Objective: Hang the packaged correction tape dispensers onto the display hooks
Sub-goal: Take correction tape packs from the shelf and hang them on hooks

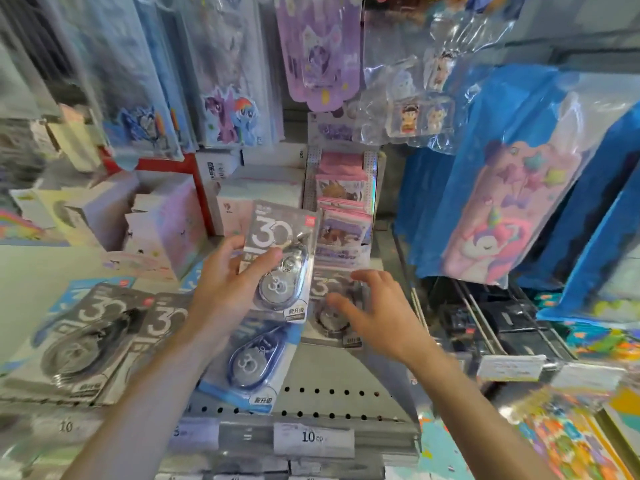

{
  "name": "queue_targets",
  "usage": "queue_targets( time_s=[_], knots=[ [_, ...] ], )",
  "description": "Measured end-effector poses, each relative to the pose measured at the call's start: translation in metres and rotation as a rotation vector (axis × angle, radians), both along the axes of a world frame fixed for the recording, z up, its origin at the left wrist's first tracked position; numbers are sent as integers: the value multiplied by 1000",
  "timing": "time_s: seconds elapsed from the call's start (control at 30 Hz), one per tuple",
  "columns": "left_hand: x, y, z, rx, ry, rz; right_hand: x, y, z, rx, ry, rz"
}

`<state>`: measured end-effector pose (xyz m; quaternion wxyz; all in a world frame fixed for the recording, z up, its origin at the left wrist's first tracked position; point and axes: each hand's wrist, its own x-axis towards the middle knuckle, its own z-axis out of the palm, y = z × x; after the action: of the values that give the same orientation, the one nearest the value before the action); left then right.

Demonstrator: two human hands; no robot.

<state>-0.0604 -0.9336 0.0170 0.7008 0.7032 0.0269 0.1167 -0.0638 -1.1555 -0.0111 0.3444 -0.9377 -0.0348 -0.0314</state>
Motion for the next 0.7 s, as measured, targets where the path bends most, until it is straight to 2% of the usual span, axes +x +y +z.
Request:
queue_targets(
  time_s=[0.07, 0.13, 0.37, 0.5, 0.7],
  knots=[
    [1, 3, -6, -13, 9, -18, -1, 5, -9, -86, -4, 18],
    [1, 2, -11, -45, 10, -47, 1, -7, -10, -72, 21, -10],
    [6, -9, -14, -87, 13, -148, -11, -48, -13, 219, 275, -124],
    [6, -14, -16, -85, 22, -233, -18, -55, -12, 283, 233, -166],
    [0, -21, -13, -88, -6, -237, -28, -65, -4, 496, 159, -245]
  ],
)
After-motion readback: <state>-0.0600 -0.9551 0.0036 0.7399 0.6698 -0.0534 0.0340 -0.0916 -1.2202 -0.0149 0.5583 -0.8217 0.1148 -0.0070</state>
